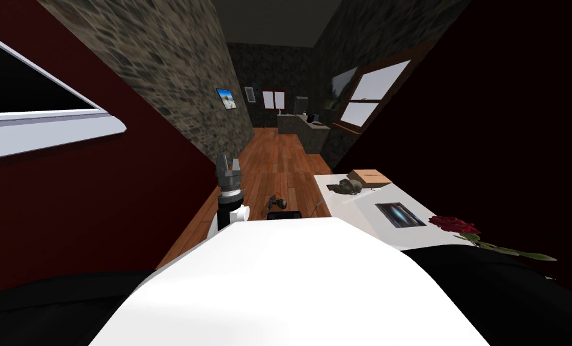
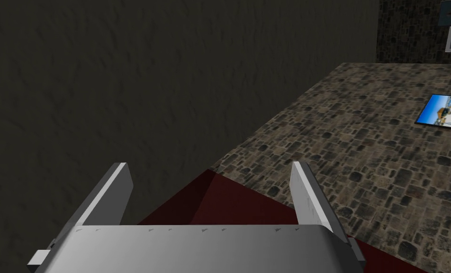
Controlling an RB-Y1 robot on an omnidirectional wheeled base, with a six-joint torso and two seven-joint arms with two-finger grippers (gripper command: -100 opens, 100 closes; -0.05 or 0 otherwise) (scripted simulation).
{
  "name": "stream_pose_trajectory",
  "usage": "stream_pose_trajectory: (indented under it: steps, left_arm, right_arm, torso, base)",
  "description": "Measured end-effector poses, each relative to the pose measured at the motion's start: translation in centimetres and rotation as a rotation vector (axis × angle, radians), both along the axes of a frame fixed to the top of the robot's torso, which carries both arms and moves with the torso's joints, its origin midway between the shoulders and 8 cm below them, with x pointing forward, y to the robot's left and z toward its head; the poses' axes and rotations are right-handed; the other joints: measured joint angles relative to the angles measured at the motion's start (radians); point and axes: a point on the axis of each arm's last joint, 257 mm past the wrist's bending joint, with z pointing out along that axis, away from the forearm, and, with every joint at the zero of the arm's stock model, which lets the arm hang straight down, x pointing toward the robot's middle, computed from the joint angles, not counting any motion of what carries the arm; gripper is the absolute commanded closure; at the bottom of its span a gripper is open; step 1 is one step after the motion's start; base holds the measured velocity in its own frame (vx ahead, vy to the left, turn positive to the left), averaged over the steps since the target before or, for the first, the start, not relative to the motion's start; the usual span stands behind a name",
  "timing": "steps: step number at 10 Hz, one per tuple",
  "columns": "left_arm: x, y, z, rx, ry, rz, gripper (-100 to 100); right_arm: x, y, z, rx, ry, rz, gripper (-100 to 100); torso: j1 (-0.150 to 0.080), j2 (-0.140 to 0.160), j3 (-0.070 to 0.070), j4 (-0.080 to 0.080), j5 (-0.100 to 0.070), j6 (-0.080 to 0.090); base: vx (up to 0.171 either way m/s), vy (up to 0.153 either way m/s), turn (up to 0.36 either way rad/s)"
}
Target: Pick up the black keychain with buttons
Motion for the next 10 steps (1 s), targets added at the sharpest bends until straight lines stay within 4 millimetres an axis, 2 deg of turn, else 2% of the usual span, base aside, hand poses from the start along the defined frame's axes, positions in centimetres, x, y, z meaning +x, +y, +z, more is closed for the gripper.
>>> stream_pose_trajectory:
  steps: [10]
  left_arm:
    - [0.0,0.0,0.0,0.000,0.000,0.000,0]
  right_arm:
    - [5.1,-0.4,-1.3,-0.003,0.000,-0.052,-100]
  torso:
    - [-0.001,-0.001,0.000,0.000,0.000,0.001]
  base:
    - [-0.085,0.010,0.057]
